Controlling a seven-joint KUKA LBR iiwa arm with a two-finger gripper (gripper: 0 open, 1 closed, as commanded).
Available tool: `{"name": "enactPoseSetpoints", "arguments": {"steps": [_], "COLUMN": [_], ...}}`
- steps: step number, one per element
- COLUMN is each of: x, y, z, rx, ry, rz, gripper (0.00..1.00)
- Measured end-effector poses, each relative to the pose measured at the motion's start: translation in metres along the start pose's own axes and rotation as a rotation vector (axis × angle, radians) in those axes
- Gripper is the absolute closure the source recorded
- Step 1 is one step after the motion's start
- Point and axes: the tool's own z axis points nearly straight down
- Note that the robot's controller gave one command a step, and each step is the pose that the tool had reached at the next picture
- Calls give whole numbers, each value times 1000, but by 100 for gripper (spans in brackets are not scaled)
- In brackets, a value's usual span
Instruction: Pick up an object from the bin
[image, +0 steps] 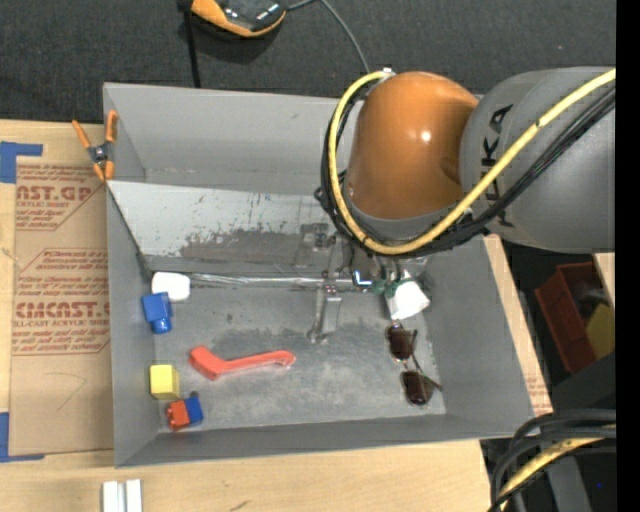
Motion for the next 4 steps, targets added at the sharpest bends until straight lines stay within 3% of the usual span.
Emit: {"name": "enactPoseSetpoints", "arguments": {"steps": [1, 2, 3, 4], "x": [20, 18, 16, 18], "y": [7, 12, 23, 32], "z": [35, 87, 119, 133], "rx": [0, -1, 0, -2], "ry": [-5, -4, 4, -2], "rz": [-50, -125, -96, 149], "gripper": [0, 0, 0, 0]}}
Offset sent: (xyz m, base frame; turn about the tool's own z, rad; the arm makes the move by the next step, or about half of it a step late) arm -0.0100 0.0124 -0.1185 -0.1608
